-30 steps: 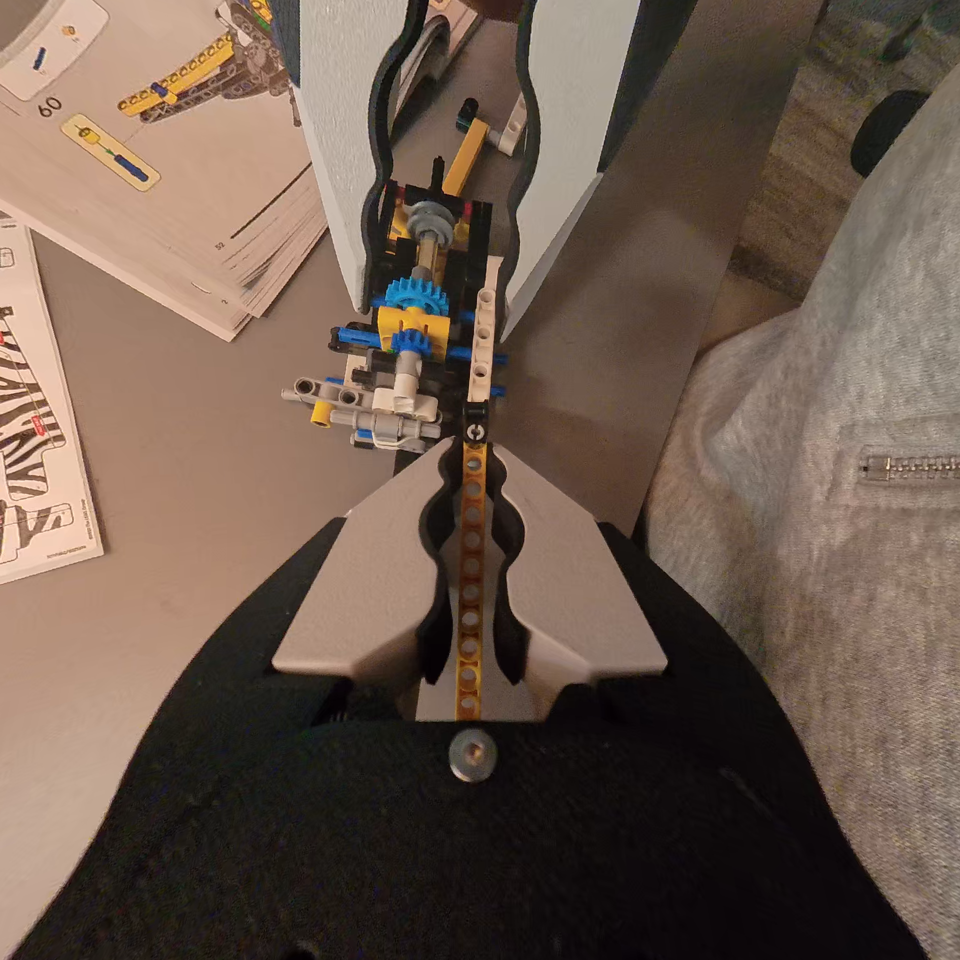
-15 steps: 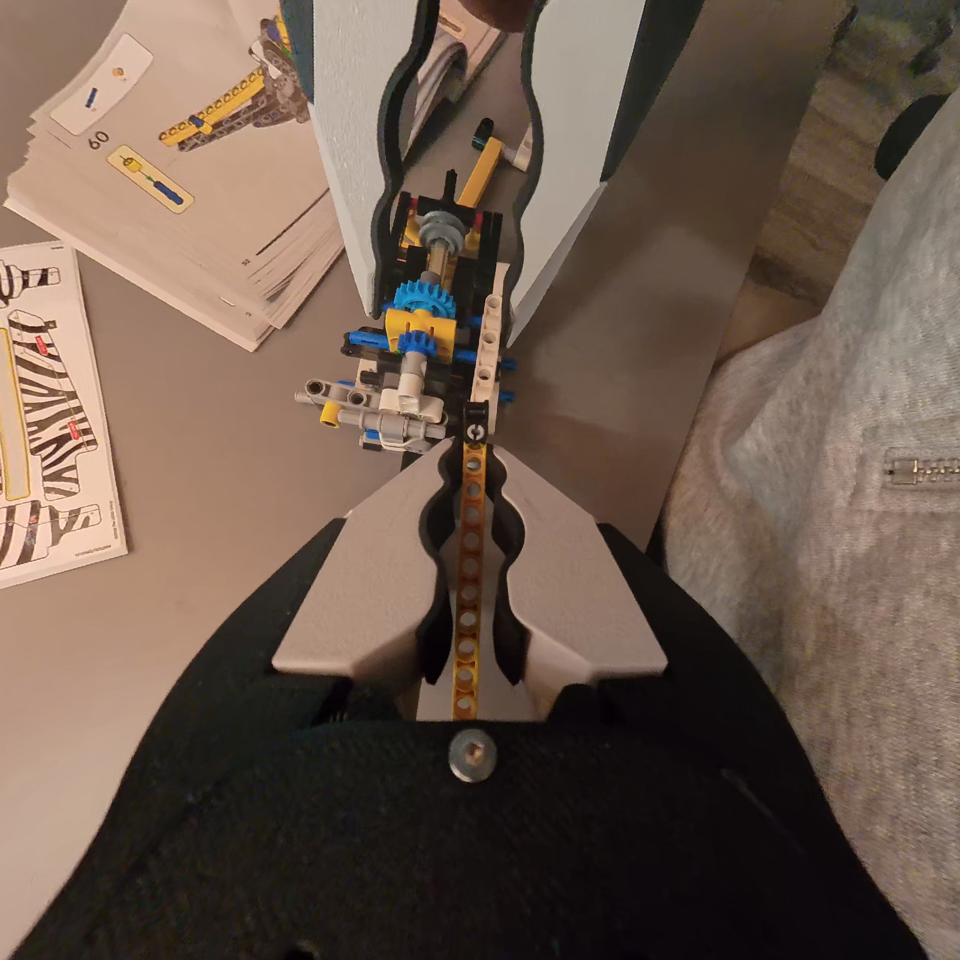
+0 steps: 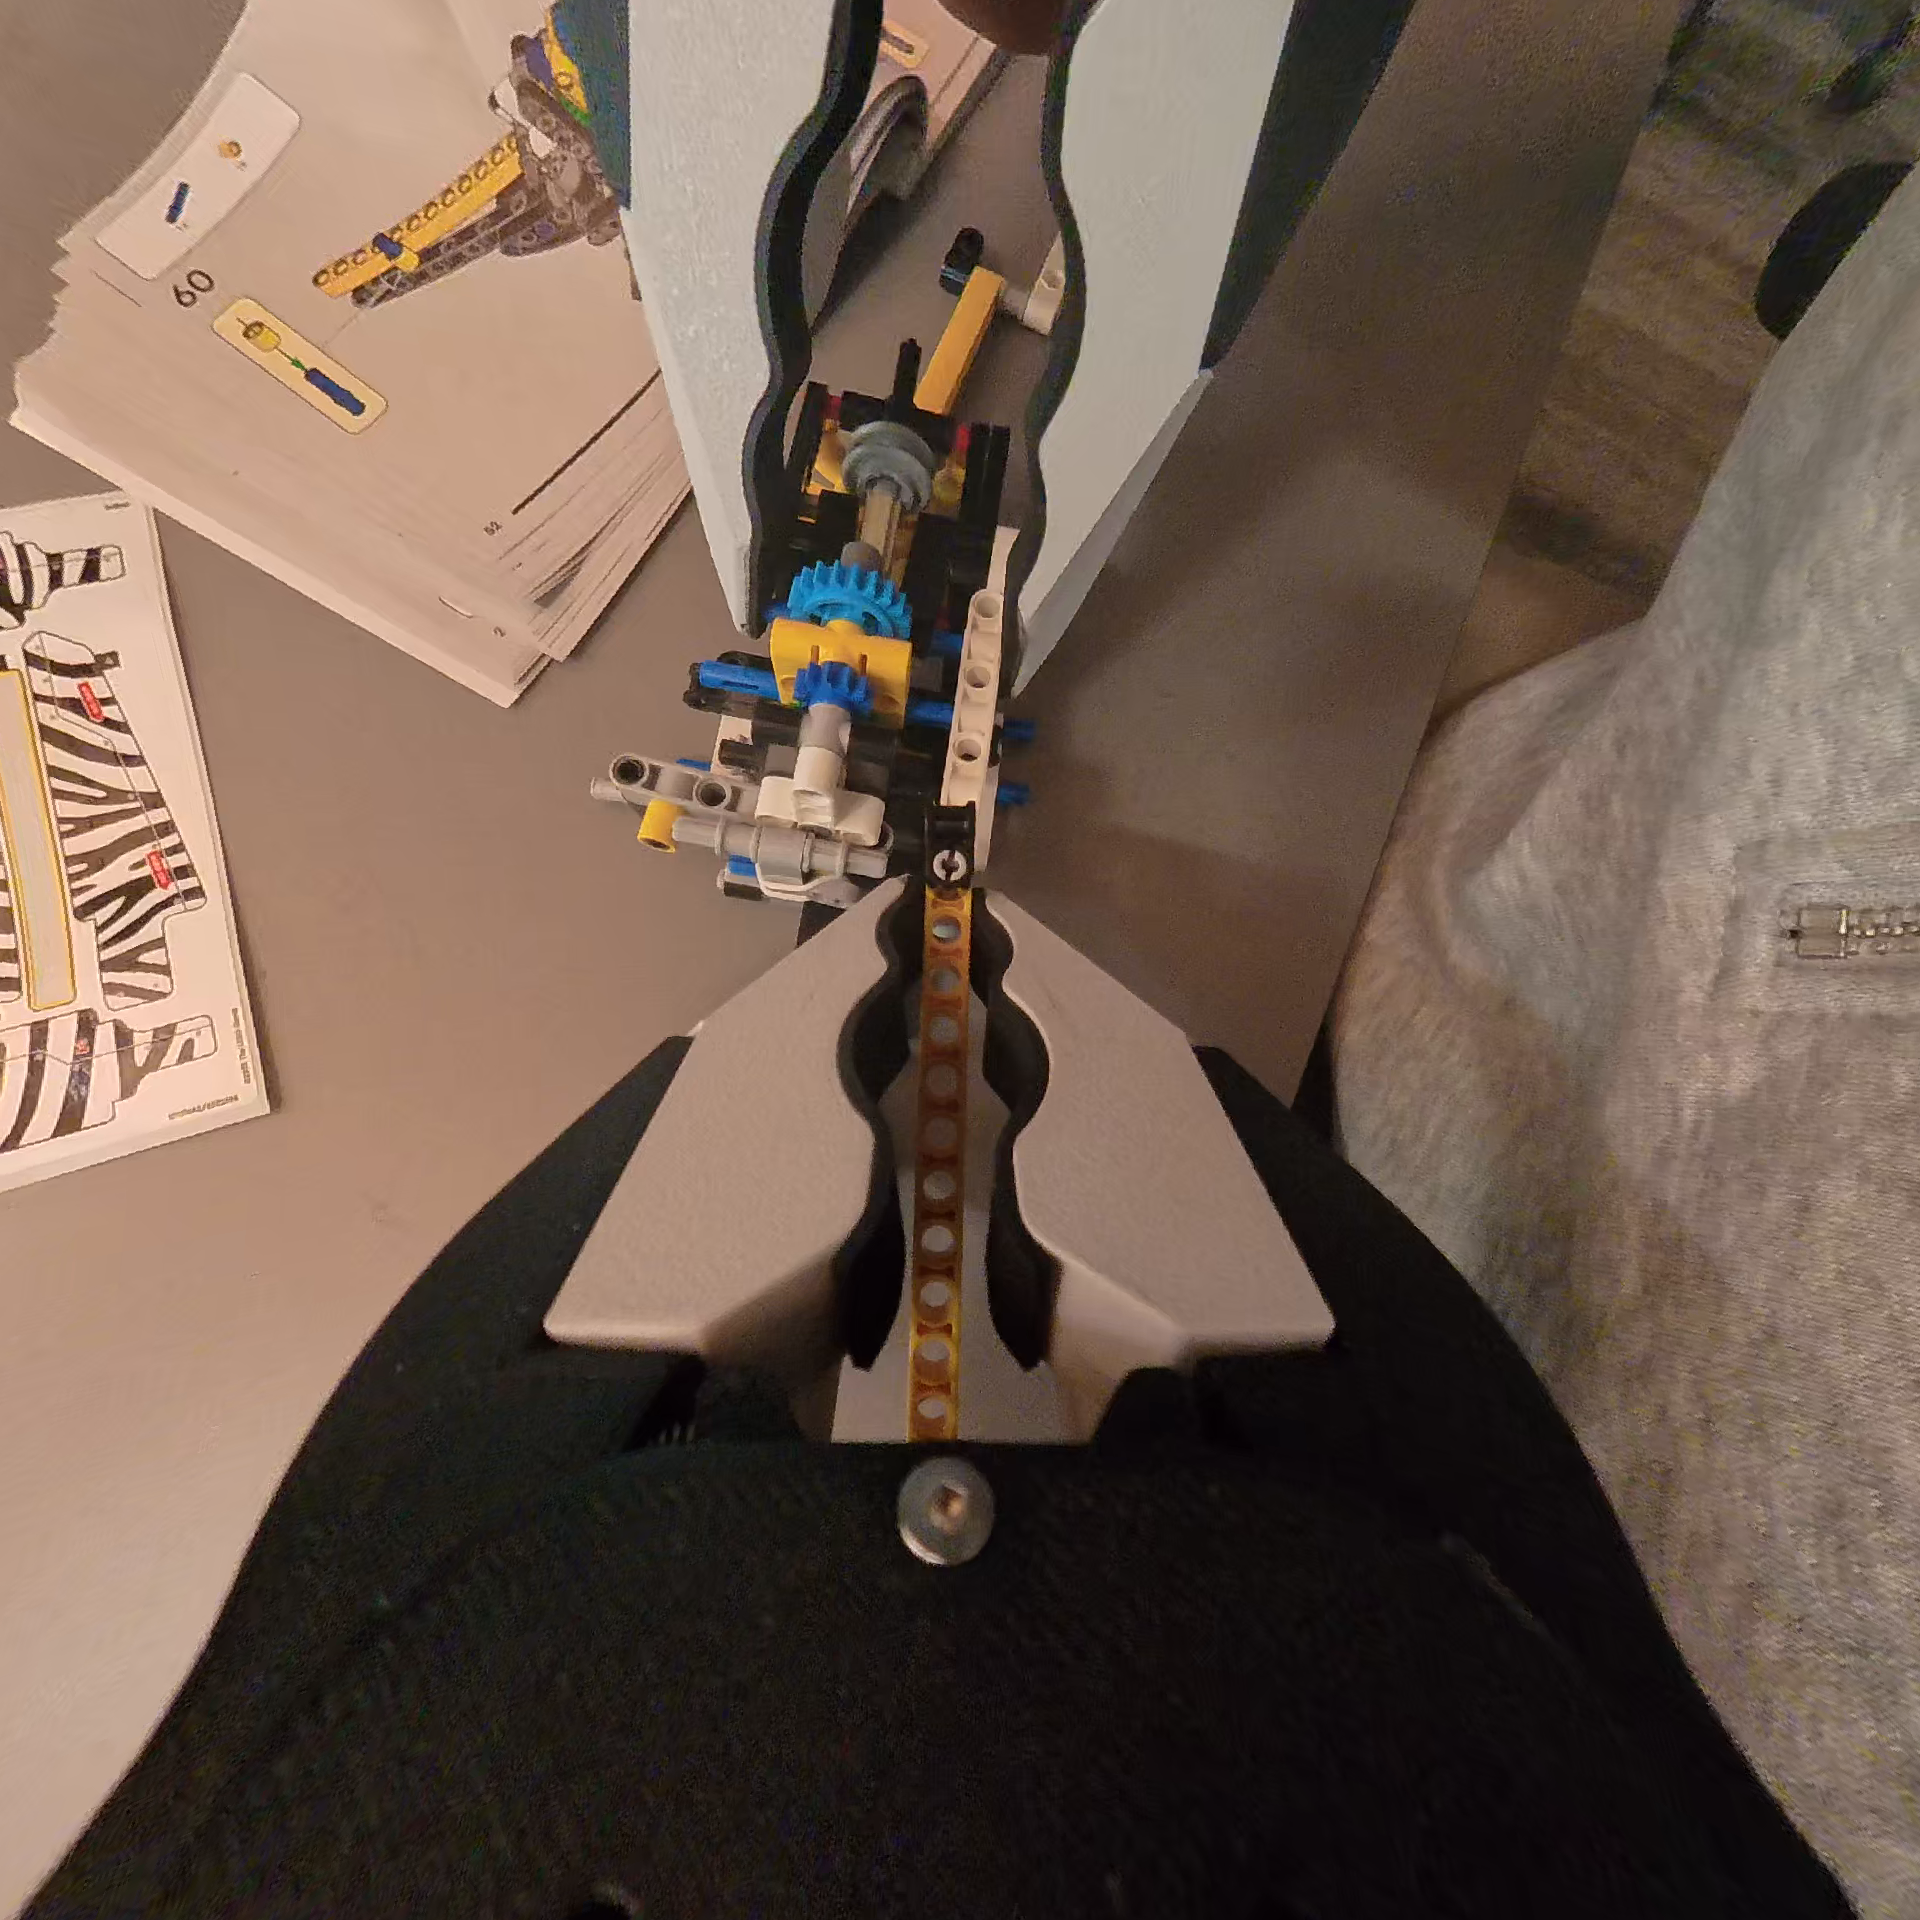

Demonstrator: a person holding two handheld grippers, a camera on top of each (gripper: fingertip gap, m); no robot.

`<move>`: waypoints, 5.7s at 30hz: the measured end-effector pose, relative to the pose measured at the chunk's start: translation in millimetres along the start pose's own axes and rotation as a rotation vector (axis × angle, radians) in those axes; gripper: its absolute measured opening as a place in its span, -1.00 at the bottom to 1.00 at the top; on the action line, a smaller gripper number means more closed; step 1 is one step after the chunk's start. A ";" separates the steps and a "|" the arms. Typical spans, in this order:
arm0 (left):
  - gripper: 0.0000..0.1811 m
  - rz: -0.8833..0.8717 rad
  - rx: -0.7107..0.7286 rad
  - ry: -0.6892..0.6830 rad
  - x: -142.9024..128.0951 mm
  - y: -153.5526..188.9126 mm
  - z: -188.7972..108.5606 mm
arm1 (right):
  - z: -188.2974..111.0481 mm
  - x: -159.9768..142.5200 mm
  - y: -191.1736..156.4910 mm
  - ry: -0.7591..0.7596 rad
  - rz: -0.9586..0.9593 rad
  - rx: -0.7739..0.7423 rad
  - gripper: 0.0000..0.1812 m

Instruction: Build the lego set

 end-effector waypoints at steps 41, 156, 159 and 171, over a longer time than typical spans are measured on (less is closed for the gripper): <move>-0.95 -0.018 -0.095 0.086 -6.9 -4.6 3.2 | 2.1 -0.1 -1.1 0.118 -0.063 -0.113 -0.43; -0.44 0.077 -0.103 -0.218 28.5 -5.3 43.8 | -6.0 -25.1 -15.2 0.402 0.314 -0.294 -0.25; -0.44 0.091 -0.086 -0.213 28.8 -4.9 43.9 | -5.4 -25.8 -15.0 0.406 0.323 -0.289 -0.25; -0.44 0.112 -0.076 -0.209 28.0 -4.9 43.5 | -4.1 -25.3 -13.9 0.400 0.340 -0.282 -0.25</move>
Point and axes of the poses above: each gripper's, where its closed fingertips meet, z out along the fingers, x out of its top, y = z × x across the jaws, the point moved 2 cm from there along -z, back along the fingers, and after that the axes turned 3 degrees about y, right-handed, at the moved point
